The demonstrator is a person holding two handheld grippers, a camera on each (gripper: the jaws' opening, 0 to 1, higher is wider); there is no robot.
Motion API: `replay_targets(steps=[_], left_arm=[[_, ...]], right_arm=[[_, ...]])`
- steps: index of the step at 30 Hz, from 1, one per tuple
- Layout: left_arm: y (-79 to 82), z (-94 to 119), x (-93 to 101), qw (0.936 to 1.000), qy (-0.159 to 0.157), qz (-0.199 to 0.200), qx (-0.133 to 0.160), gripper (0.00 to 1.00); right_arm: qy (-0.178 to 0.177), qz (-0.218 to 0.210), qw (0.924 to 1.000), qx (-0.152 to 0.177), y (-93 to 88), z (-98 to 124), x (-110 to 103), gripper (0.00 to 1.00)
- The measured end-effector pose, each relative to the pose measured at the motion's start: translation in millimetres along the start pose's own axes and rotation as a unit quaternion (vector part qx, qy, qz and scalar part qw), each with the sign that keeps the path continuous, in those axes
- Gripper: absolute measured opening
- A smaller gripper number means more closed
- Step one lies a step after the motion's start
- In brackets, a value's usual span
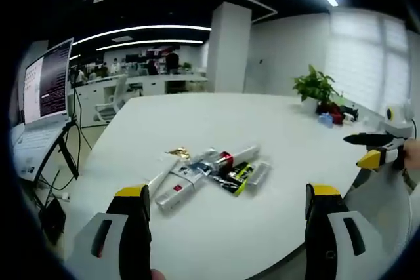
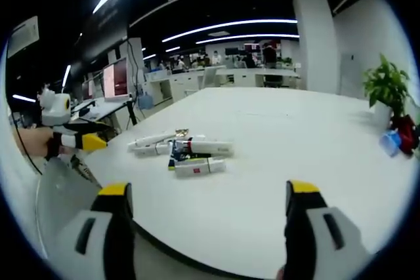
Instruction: Arrange the skincare products in the storage area until every visible bottle or jar stands upright without overlapping.
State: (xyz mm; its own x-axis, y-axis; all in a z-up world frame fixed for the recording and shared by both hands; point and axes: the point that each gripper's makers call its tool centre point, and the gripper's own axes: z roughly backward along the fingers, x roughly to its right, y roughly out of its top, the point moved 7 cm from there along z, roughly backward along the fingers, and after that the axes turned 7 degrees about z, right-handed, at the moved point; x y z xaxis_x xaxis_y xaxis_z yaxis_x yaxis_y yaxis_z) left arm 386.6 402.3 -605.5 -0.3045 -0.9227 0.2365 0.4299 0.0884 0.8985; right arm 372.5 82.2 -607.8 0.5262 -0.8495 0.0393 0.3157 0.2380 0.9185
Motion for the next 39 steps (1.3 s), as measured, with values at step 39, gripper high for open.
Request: replay_targets(steps=[39], left_arm=[[0.4, -0.7, 0.7, 1.0, -0.001, -0.005, 0.0, 0.97]], right_arm=[[0.011, 0.002, 0.9999, -0.004, 0.2, -1.8, -3.0, 0.96]])
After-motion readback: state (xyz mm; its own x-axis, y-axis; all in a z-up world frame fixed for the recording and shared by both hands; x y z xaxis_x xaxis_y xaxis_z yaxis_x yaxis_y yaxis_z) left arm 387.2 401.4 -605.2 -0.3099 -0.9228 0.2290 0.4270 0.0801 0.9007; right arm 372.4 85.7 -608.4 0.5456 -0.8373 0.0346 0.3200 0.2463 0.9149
